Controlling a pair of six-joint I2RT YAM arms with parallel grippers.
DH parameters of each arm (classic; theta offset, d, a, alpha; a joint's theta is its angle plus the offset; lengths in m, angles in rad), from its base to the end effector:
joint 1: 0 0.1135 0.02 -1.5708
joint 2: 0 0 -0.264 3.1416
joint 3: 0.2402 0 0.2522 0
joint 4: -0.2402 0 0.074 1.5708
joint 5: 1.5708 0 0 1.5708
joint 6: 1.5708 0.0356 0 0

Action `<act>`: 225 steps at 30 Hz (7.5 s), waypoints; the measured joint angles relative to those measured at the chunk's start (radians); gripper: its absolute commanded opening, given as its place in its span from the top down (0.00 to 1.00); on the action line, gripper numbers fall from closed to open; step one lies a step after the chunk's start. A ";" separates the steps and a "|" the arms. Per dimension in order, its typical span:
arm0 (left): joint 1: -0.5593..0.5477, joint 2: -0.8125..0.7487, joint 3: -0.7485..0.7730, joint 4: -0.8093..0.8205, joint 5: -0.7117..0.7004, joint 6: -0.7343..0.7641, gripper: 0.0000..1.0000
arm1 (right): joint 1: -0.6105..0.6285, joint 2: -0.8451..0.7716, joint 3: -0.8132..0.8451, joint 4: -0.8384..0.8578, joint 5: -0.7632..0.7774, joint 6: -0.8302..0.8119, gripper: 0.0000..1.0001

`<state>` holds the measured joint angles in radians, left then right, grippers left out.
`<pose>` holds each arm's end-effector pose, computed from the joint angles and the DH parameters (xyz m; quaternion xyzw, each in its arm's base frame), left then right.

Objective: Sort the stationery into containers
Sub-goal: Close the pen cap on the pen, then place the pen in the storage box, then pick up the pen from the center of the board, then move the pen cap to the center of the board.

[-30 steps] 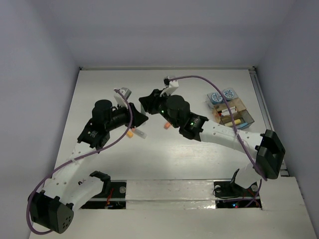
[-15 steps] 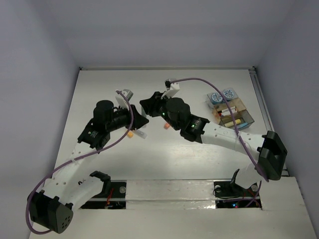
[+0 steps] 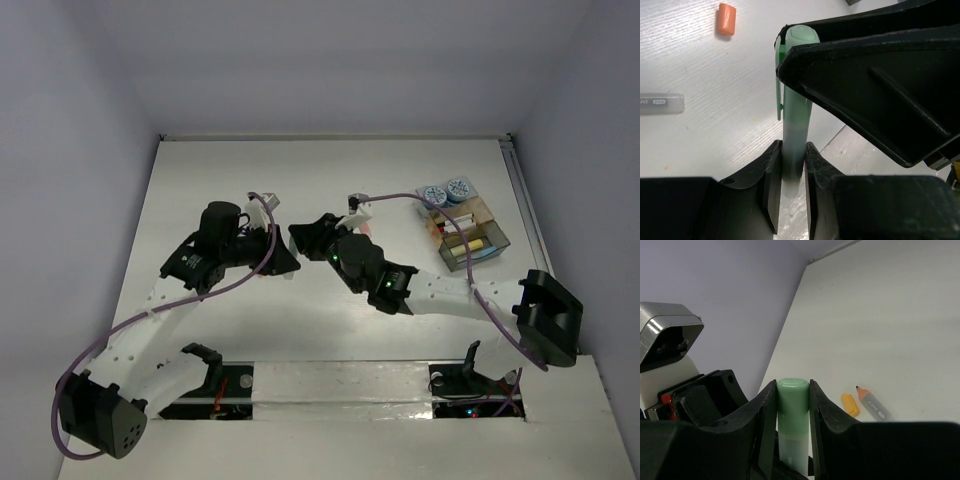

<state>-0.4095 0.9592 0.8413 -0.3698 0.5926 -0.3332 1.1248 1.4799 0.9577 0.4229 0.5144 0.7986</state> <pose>0.1849 -0.1019 0.3119 0.1817 0.8132 -0.4120 0.3686 0.1637 0.3017 0.2958 0.0520 0.7351 0.4245 0.5260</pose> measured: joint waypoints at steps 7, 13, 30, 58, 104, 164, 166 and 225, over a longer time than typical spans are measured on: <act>-0.031 0.027 0.010 -0.011 0.003 -0.002 1.00 | 0.007 -0.021 -0.030 -0.008 0.043 0.039 1.00; -0.074 0.027 0.010 0.156 -0.060 -0.017 0.62 | -0.080 -0.078 0.020 -0.116 -0.024 -0.025 1.00; -0.101 -0.165 -0.028 0.317 -0.103 0.050 0.01 | -0.655 -0.232 0.097 -0.412 0.009 -0.166 1.00; -0.162 -0.319 -0.050 0.252 -0.265 0.097 0.01 | -1.133 -0.228 -0.221 -0.560 0.117 -0.117 0.94; 0.047 -0.375 -0.050 0.208 -0.669 0.051 0.01 | -0.267 0.430 0.500 -0.615 -0.567 -0.653 0.38; 0.098 -0.171 -0.104 0.333 -0.204 -0.016 0.01 | -0.235 0.242 0.526 -0.528 -0.134 -0.407 1.00; 0.098 -0.154 -0.106 0.348 -0.162 -0.020 0.05 | -0.233 0.190 0.491 -0.484 -0.135 -0.378 1.00; 0.098 -0.147 -0.114 0.354 -0.163 0.010 1.00 | -0.181 -0.137 -0.047 -0.370 -0.229 -0.224 0.13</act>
<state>-0.3119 0.8120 0.7277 -0.0158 0.4294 -0.3229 0.9440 1.3434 0.9112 0.0525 0.2855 0.5743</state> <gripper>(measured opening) 0.142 0.854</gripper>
